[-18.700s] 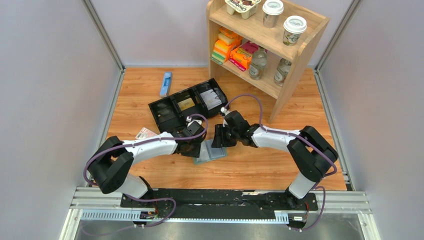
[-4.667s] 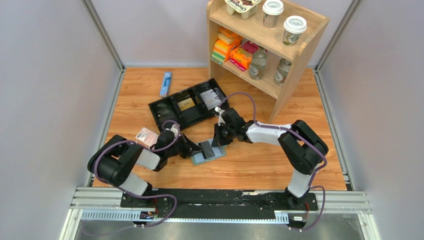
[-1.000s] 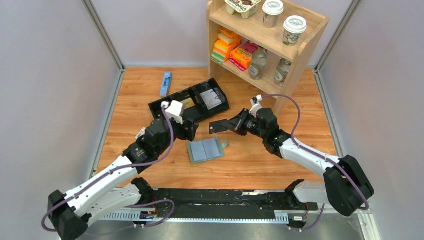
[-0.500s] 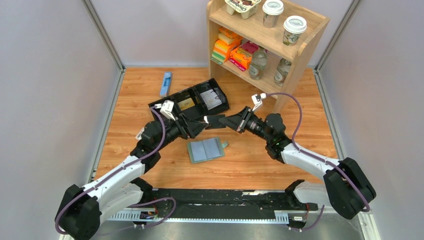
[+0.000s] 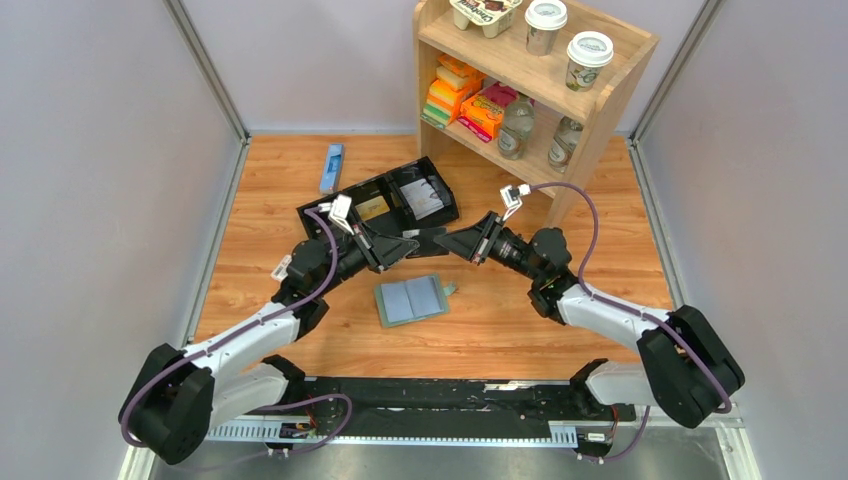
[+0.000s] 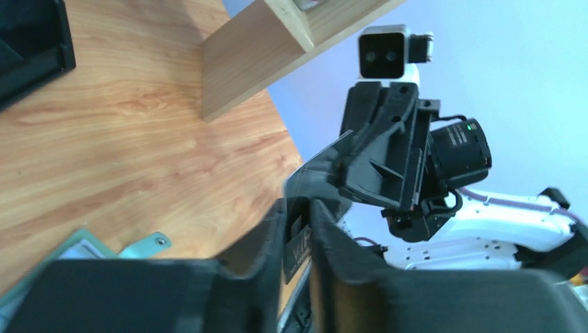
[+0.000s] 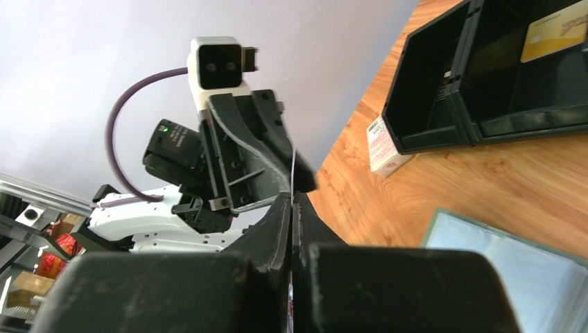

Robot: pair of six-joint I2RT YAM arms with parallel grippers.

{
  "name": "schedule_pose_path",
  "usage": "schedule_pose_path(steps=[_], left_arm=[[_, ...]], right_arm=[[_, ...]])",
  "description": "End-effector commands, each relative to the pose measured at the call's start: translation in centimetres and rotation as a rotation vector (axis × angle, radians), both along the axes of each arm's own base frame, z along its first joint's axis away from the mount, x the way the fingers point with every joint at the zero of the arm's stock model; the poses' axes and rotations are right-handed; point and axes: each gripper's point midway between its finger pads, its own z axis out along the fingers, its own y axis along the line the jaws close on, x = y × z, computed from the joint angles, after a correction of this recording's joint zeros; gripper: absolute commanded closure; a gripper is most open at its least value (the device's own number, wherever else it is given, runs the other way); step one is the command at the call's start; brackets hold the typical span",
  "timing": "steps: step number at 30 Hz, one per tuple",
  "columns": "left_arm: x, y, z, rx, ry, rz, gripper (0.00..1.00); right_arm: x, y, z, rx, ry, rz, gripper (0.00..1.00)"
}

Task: Take the credit cards out of the card holder
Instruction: Place the credit card in the storage box.

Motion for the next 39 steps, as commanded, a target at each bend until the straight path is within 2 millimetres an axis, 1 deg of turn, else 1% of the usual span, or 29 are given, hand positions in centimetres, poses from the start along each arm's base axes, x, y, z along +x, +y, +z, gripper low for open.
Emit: schedule_pose_path(steps=[1,2,3,4,6,7,8,9,10,11,12,13,14,15,16,17,18,21,25,29,30,31,32,33,34,35,38,39], left_arm=[[-0.4,0.0,2.3,-0.053,-0.079,-0.019,0.88],[-0.4,0.1,2.4,-0.052,-0.079,-0.012,0.98],[-0.4,0.2,2.2,-0.036,-0.082,-0.008,1.00],[-0.3,0.3,2.2,-0.025,-0.086,0.001,1.00],[0.0,0.9,1.8,0.016,-0.092,0.033,1.00],[0.0,1.4,1.5,0.043,-0.080,0.051,1.00],[0.2,2.3,0.4,0.096,-0.050,0.085,1.00],[0.5,2.7,0.6,0.116,-0.050,0.106,1.00],[0.7,3.9,-0.5,0.179,-0.025,0.143,1.00],[1.2,4.7,-0.3,0.210,-0.016,0.188,1.00],[1.3,6.1,-1.5,0.287,0.014,0.222,1.00],[1.5,6.9,-1.3,0.318,0.019,0.253,1.00],[1.7,8.3,-1.9,0.383,0.050,0.287,1.00],[2.0,9.3,-2.0,0.411,0.063,0.324,1.00],[2.2,10.8,-2.8,0.467,0.106,0.361,1.00],[2.6,11.9,-3.0,0.495,0.125,0.407,1.00],[2.9,13.5,-3.6,0.529,0.176,0.450,1.00],[4.2,17.0,-4.5,0.558,0.261,0.554,1.00],[6.4,19.9,-5.8,0.569,0.357,0.642,1.00],[9.2,21.3,-6.7,0.591,0.407,0.688,1.00],[10.3,21.4,-6.7,0.596,0.415,0.692,1.00],[10.9,21.5,-7.7,0.612,0.443,0.693,1.00],[11.8,21.6,-7.0,0.609,0.429,0.701,1.00],[12.4,21.7,-7.9,0.621,0.452,0.702,1.00],[13.2,21.7,-7.5,0.618,0.448,0.707,1.00],[14.1,21.6,-7.7,0.620,0.456,0.699,1.00],[15.6,21.5,-8.6,0.630,0.487,0.691,1.00],[16.1,21.6,-9.2,0.641,0.503,0.691,1.00]], right_arm=[[-0.4,0.1,1.1,0.034,-0.052,0.027,1.00],[-0.4,0.1,1.0,0.031,-0.056,0.031,1.00],[-0.5,0.1,1.0,0.027,-0.058,0.033,1.00],[-0.5,0.1,0.9,0.022,-0.060,0.032,0.96],[-0.4,0.1,0.3,-0.006,-0.052,0.030,0.81],[-0.2,0.1,-0.2,-0.026,-0.044,0.028,0.69],[-0.2,0.0,-0.3,-0.038,-0.045,0.028,0.58],[-0.1,-0.1,-0.7,-0.058,-0.039,0.025,0.51],[0.0,-0.2,-0.9,-0.076,-0.040,0.018,0.43],[0.1,-0.4,-1.3,-0.100,-0.034,0.012,0.37],[0.3,-0.6,-1.6,-0.129,-0.033,-0.002,0.33],[0.5,-0.8,-2.0,-0.157,-0.031,-0.018,0.30],[0.7,-1.1,-2.3,-0.192,-0.031,-0.034,0.28],[1.1,-1.4,-2.7,-0.232,-0.029,-0.062,0.25],[1.3,-1.7,-3.2,-0.276,-0.014,-0.076,0.23],[1.5,-2.0,-3.6,-0.315,-0.017,-0.090,0.21],[1.7,-2.3,-4.0,-0.353,-0.007,-0.107,0.15],[2.3,-3.4,-5.2,-0.452,0.007,-0.159,0.10],[2.6,-4.5,-6.2,-0.524,0.035,-0.206,0.08],[2.5,-4.9,-6.7,-0.549,0.039,-0.216,0.07],[2.5,-5.0,-6.6,-0.552,0.035,-0.215,0.07],[2.5,-5.0,-6.7,-0.555,0.034,-0.216,0.07],[2.5,-5.1,-6.7,-0.558,0.033,-0.215,0.07],[2.4,-5.1,-6.7,-0.557,0.030,-0.214,0.07],[2.3,-5.2,-6.8,-0.559,0.030,-0.215,0.07],[2.3,-5.2,-6.7,-0.560,0.026,-0.215,0.07],[2.2,-5.4,-6.7,-0.565,0.021,-0.219,0.07],[2.2,-5.4,-6.7,-0.569,0.021,-0.219,0.06]])
